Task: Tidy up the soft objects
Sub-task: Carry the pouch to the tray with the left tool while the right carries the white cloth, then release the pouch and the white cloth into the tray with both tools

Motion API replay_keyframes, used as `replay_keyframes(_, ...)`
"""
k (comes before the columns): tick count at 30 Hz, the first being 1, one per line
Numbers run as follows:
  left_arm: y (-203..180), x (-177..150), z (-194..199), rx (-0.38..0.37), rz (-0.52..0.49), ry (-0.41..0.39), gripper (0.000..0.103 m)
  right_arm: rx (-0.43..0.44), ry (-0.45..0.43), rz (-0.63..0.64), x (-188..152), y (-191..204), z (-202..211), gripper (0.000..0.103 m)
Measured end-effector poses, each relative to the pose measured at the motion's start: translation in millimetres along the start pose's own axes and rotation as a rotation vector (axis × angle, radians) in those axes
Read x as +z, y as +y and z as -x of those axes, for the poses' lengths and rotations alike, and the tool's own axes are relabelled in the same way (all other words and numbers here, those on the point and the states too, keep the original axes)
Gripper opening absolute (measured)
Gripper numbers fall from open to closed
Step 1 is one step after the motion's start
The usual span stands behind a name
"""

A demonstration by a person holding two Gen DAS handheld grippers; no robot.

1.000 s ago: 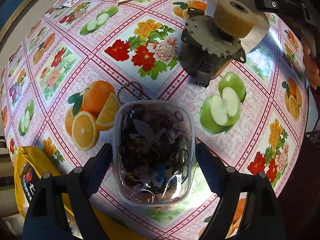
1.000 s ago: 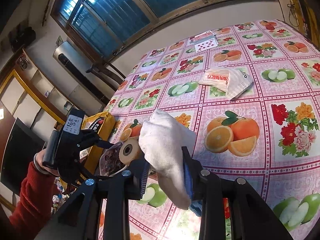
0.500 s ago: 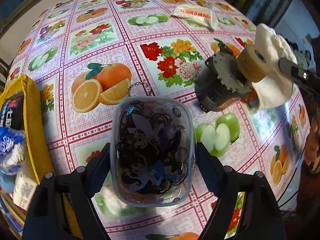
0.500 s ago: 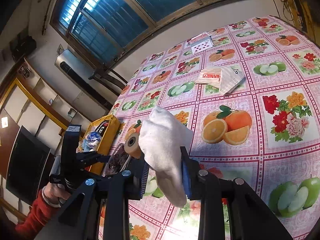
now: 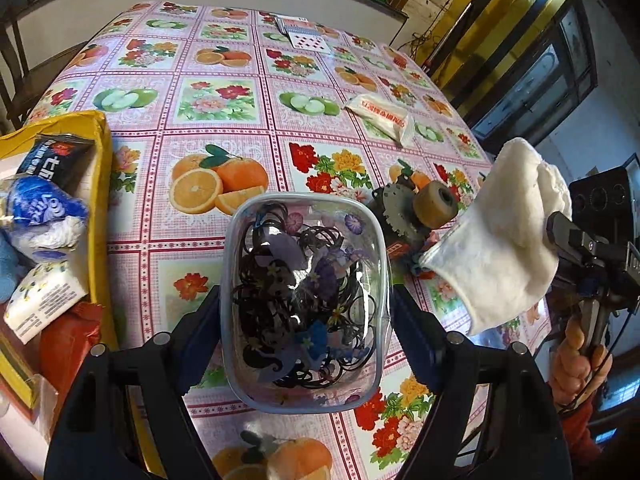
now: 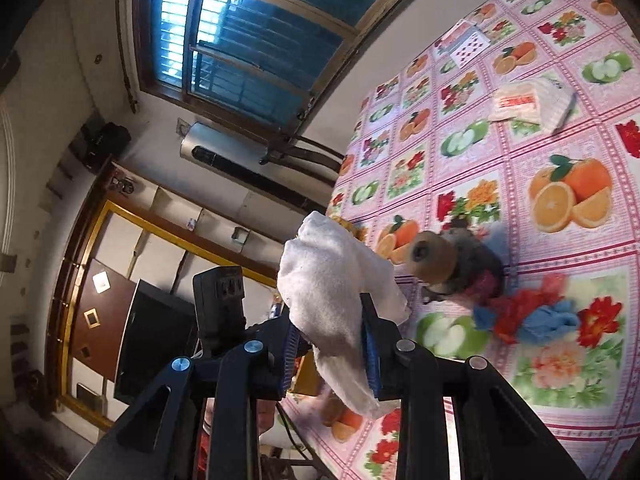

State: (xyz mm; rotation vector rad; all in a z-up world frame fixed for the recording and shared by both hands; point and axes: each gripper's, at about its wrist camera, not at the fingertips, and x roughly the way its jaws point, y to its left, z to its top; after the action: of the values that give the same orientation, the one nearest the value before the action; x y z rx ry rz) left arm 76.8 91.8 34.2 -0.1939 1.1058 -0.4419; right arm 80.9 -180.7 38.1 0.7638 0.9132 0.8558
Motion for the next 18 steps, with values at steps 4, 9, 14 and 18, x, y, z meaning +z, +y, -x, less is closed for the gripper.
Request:
replay_keyframes(4, 29.4, 0.8, 49.4, 0.069, 0.038, -0.085, 0.08, 0.048, 0.074, 0.032, 9.0, 36.3, -49.3, 0.029)
replay_keyframes(9, 96.0, -7.0, 100.1, 0.22, 0.153, -0.15, 0.08, 0.048, 0.178, 0.09, 19.0, 82.3, -144.5, 0.032)
replay_keyframes(14, 159.5, -29.5, 113.7, 0.326, 0.286, -0.151, 0.081, -0.016, 0.275, 0.149, 18.6, 109.4, -246.4, 0.032)
replay_keyframes(18, 184.3, -47.5, 106.0, 0.385, 0.321, -0.115, 0.081, -0.103, 0.343, 0.224, -0.7, 119.5, -309.0, 0.032)
